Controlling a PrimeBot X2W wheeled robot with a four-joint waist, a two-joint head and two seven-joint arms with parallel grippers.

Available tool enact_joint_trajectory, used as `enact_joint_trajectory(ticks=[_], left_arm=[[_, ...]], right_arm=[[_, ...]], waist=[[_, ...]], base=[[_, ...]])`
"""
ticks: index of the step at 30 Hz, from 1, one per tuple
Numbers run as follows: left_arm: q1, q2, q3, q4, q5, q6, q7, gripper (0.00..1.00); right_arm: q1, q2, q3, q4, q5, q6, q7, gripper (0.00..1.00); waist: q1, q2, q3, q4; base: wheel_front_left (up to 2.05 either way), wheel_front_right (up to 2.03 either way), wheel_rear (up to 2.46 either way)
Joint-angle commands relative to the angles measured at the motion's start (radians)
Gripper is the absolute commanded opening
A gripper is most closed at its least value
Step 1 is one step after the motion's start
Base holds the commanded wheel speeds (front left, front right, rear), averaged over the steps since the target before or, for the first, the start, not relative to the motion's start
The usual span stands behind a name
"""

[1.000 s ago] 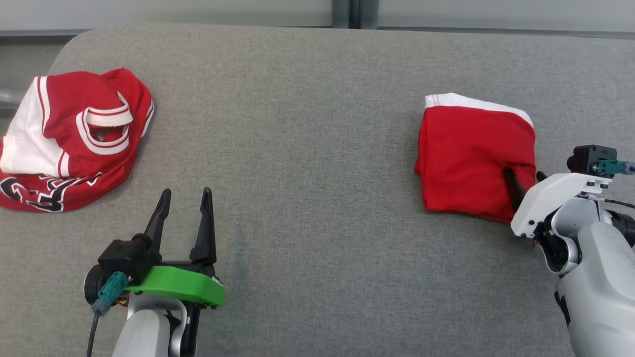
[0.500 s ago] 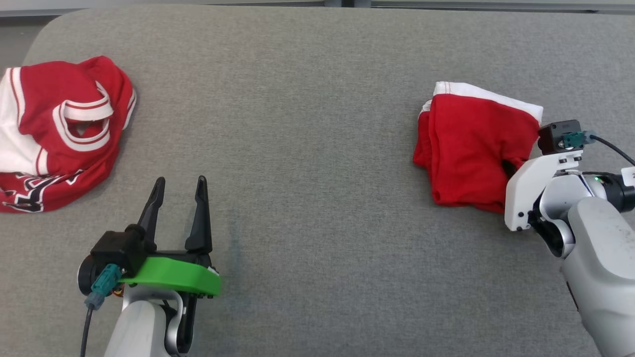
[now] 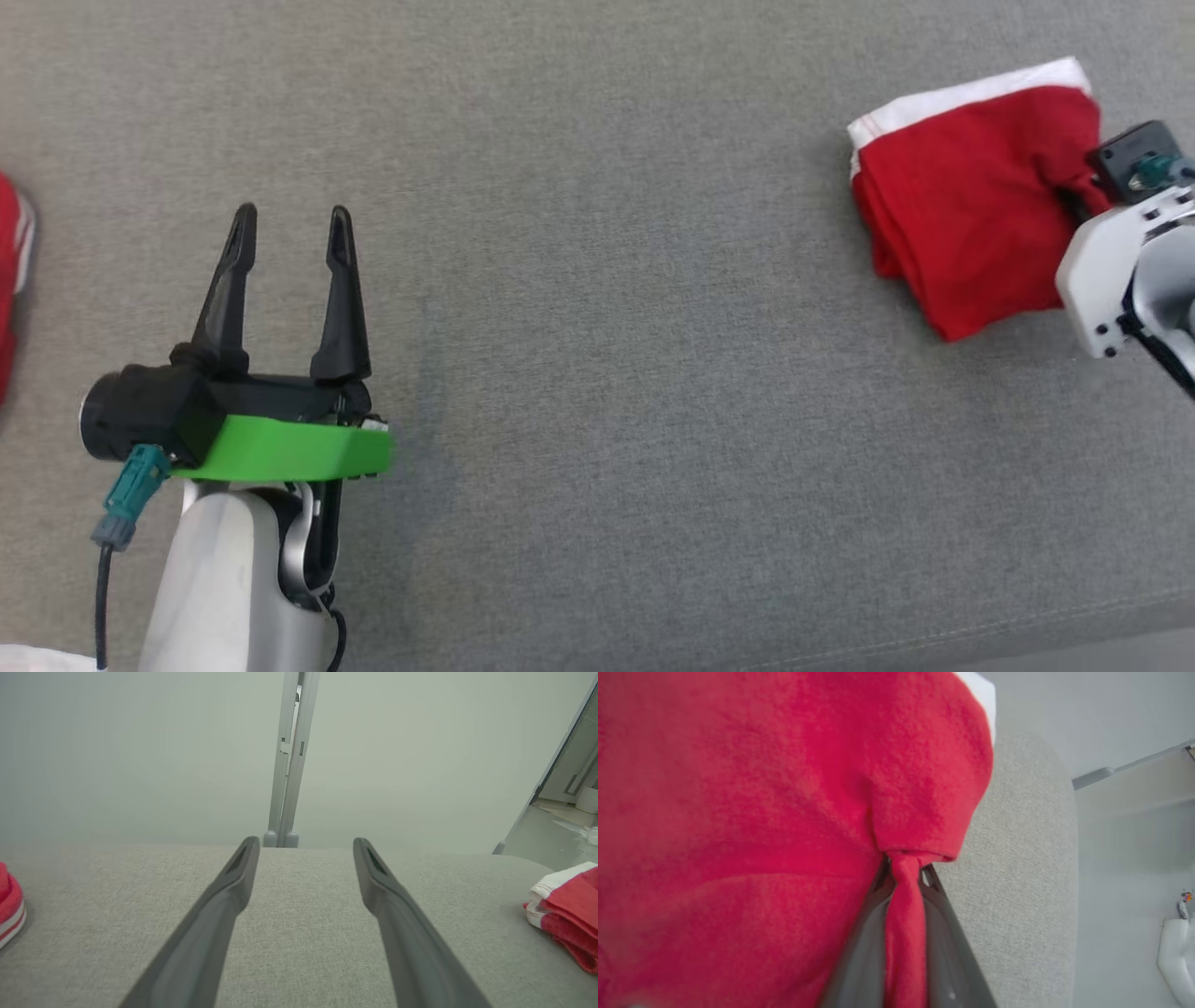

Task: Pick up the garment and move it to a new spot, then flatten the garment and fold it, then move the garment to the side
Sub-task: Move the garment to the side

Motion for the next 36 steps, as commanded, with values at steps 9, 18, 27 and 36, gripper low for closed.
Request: enact_joint_trajectory(ticks=[9, 18, 27, 36], left_arm=[[-0.032, 0.055, -0.071, -0.114, 0.023, -0.005, 0.0, 1.0], [0.005, 0.108, -0.118, -0.213, 0.018, -0.005, 0.0, 1.0], [0.045, 0.136, -0.115, -0.232, 0.022, -0.005, 0.0, 1.0], [0.044, 0.108, -0.111, -0.204, 0.001, -0.005, 0.0, 1.0]], right_arm=[[-0.09, -0.093, 0.013, 0.105, -0.108, -0.002, -0.176, 0.0], [-0.1, -0.163, -0.153, 0.202, -0.216, -0.002, -0.277, 0.0], [-0.043, -0.108, -0.363, 0.185, -0.385, -0.002, -0.37, 1.0], [0.04, 0.006, -0.592, 0.15, -0.458, -0.002, -0.515, 1.0]], waist=[[0.0, -0.0001, 0.189, -0.113], [0.0, -0.0001, 0.241, -0.088], [0.0, -0.0001, 0.248, -0.079], [0.0, -0.0001, 0.172, -0.055]], base=[[0.0, 0.0, 0.0], [0.0, 0.0, 0.0], [0.0, 0.0, 0.0], [0.0, 0.0, 0.0]])
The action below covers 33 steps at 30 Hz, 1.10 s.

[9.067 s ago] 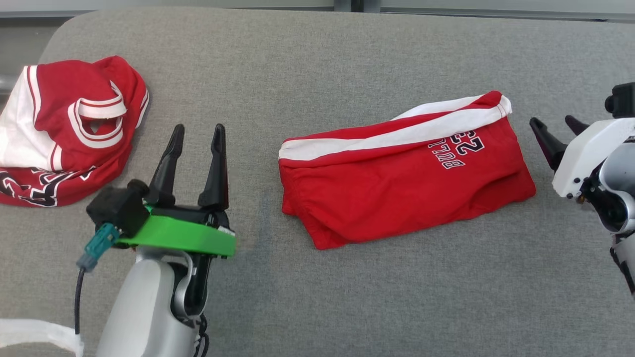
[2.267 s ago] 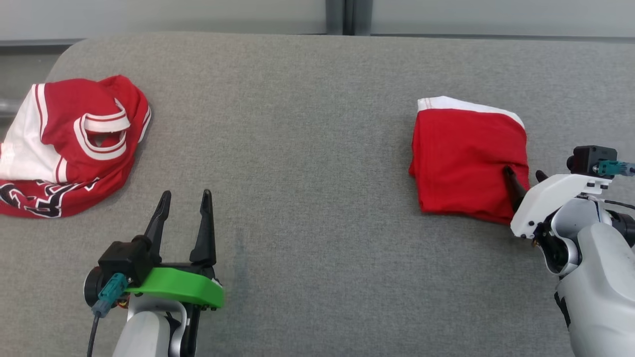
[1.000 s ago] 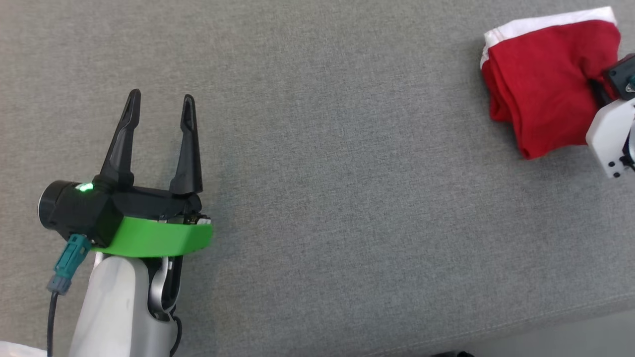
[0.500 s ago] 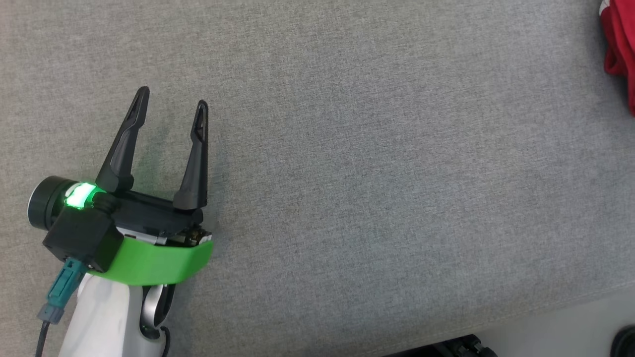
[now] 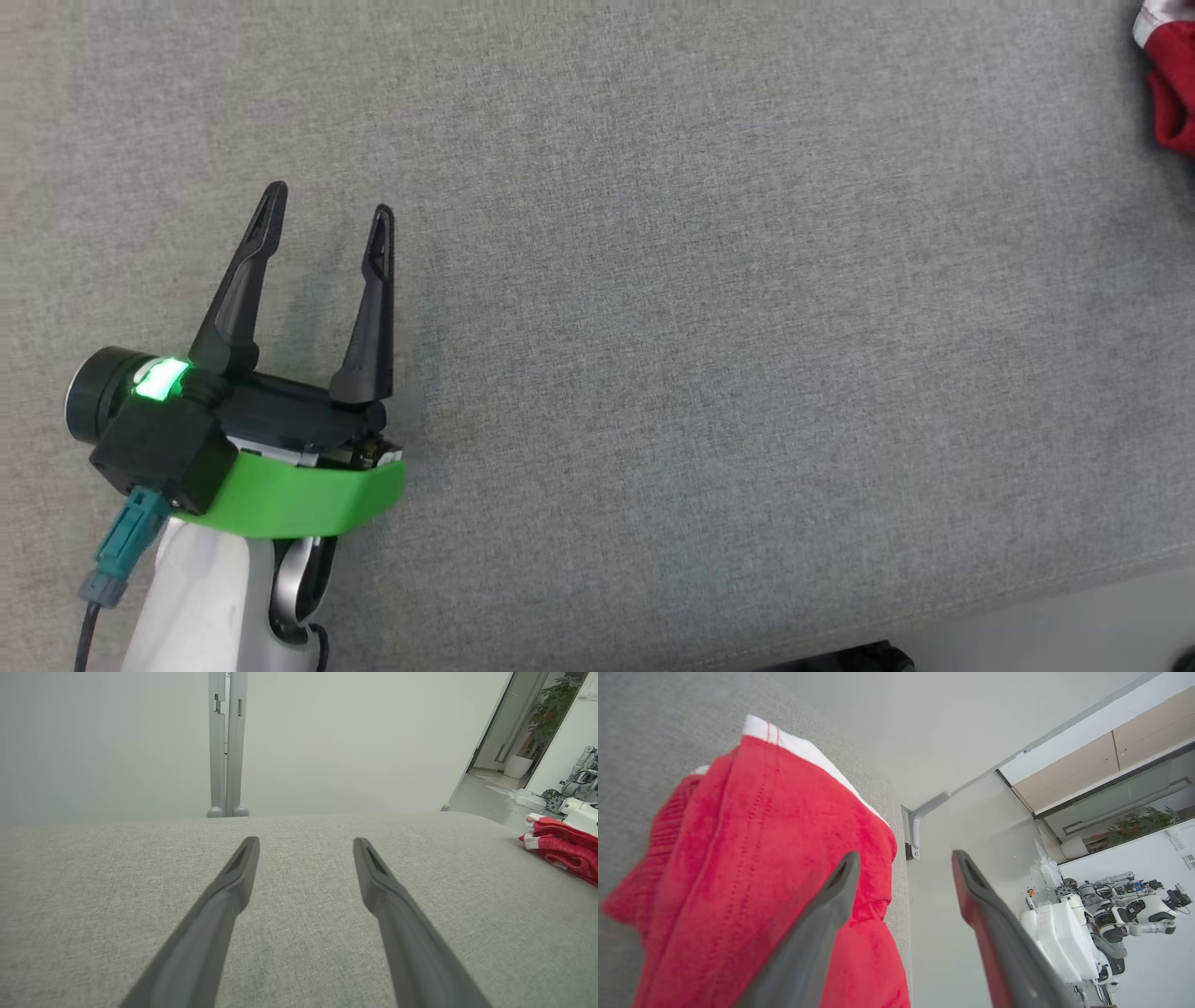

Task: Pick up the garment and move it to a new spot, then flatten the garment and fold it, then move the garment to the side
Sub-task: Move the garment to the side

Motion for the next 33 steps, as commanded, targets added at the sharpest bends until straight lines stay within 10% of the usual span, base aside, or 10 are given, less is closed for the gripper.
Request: enact_joint_trajectory(ticks=[1, 18, 33], left_arm=[[0.01, -0.004, 0.012, 0.009, -0.007, -0.003, -0.001, 1.0], [0.065, -0.097, 0.142, 0.211, -0.023, -0.003, -0.001, 1.0], [0.138, -0.105, 0.192, 0.347, -0.01, -0.002, -0.001, 1.0]], right_arm=[[0.033, 0.027, -0.02, -0.013, 0.014, -0.002, -0.018, 1.0], [0.401, 0.386, -0.012, -0.467, 0.313, -0.002, -0.038, 1.0], [0.517, 0.497, 0.116, -0.364, 0.418, -0.002, -0.039, 1.0]], waist=[[-0.0001, 0.0, -0.044, 0.013], [-0.0001, 0.0, -0.344, 0.083], [-0.0001, 0.0, -0.501, 0.119]], base=[[0.0, 0.0, 0.0], [0.0, 0.0, 0.0], [0.0, 0.0, 0.0]])
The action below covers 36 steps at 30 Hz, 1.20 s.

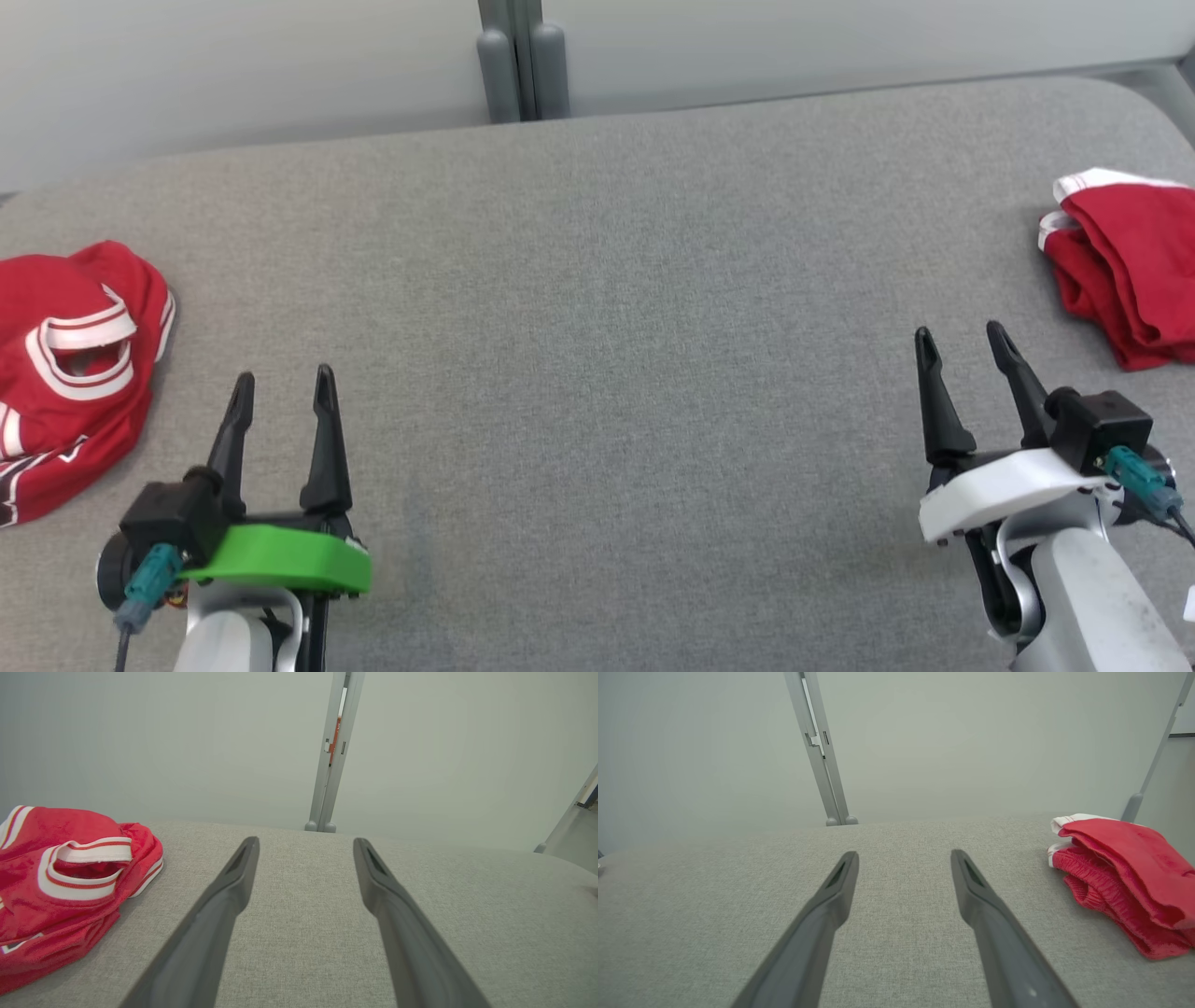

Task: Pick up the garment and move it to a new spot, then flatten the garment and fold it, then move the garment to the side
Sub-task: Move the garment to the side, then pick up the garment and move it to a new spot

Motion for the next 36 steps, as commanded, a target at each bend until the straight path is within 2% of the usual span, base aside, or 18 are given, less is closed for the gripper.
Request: enact_joint_trajectory(ticks=[1, 10, 25, 31, 36], left_arm=[[0.023, 0.001, 0.004, 0.01, 0.007, 0.0, -0.001, 1.0], [0.075, 0.001, 0.004, 0.043, -0.003, 0.005, -0.001, 1.0], [0.061, 0.001, -0.012, 0.036, -0.022, 0.013, -0.001, 1.0], [0.051, 0.001, -0.027, 0.027, -0.026, 0.023, -0.001, 1.0], [0.061, 0.001, -0.022, 0.026, -0.021, 0.025, -0.001, 1.0]], right_arm=[[0.023, 0.004, -0.007, 0.011, 0.006, -0.002, -0.002, 1.0], [0.074, 0.01, -0.033, 0.047, 0.007, -0.002, -0.003, 1.0], [0.07, 0.0, -0.021, 0.032, -0.017, -0.002, -0.003, 1.0], [0.051, 0.009, -0.006, 0.029, -0.026, -0.002, -0.003, 1.0], [0.052, 0.009, 0.002, 0.035, -0.02, -0.002, -0.003, 1.0]], waist=[[0.0001, 0.0, -0.044, 0.018], [0.0001, 0.0, -0.092, 0.036], [0.0001, 0.0, -0.094, 0.073], [0.0001, 0.0, -0.085, 0.142], [0.0001, 0.0, -0.087, 0.237]], base=[[0.0, 0.0, 0.0], [0.0, 0.0, 0.0], [0.0, 0.0, 0.0], [0.0, 0.0, 0.0], [0.0, 0.0, 0.0]])
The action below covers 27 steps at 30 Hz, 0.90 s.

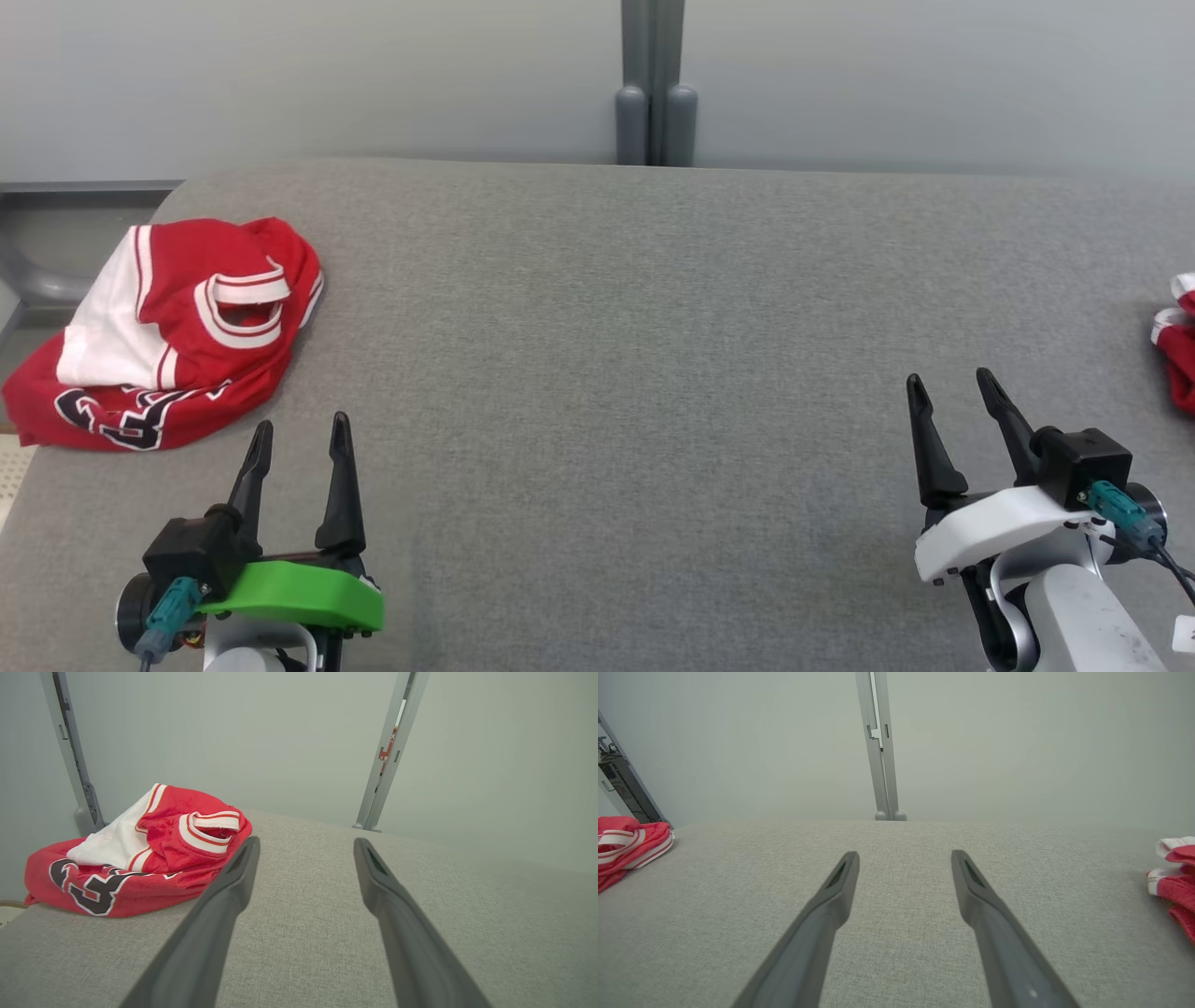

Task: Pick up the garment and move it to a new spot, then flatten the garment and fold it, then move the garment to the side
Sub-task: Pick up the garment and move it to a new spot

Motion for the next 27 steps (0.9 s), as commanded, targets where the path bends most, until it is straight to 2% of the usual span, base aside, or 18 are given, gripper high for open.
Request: enact_joint_trajectory(ticks=[1, 9, 15, 21, 27], left_arm=[[-0.001, 0.003, 0.008, -0.001, -0.002, 0.003, -0.001, 1.0], [0.012, 0.003, 0.013, -0.005, 0.005, 0.004, -0.001, 1.0], [0.027, 0.003, 0.028, -0.006, 0.011, 0.005, -0.001, 1.0], [0.034, 0.003, 0.039, -0.007, 0.014, 0.001, -0.001, 1.0], [0.034, 0.003, 0.043, -0.009, 0.011, 0.005, -0.001, 1.0]], right_arm=[[-0.001, 0.0, 0.003, 0.002, 0.0, -0.002, -0.002, 1.0], [0.008, 0.001, 0.008, 0.004, 0.002, -0.002, -0.002, 1.0], [0.006, 0.01, 0.023, 0.007, -0.003, -0.002, -0.002, 1.0], [0.009, 0.01, 0.025, 0.012, 0.003, -0.002, -0.002, 1.0], [0.012, 0.009, 0.028, 0.008, 0.001, -0.002, -0.002, 1.0]], waist=[[0.0, -0.0001, -0.001, 0.089], [0.0, -0.0001, -0.006, 0.246], [0.0, -0.0001, -0.011, 0.322], [0.0, -0.0001, -0.014, 0.36], [0.0, -0.0001, -0.01, 0.366]], base=[[0.0, 0.0, 0.0], [0.0, 0.0, 0.0], [0.0, 0.0, 0.0], [0.0, 0.0, 0.0], [0.0, 0.0, 0.0]])
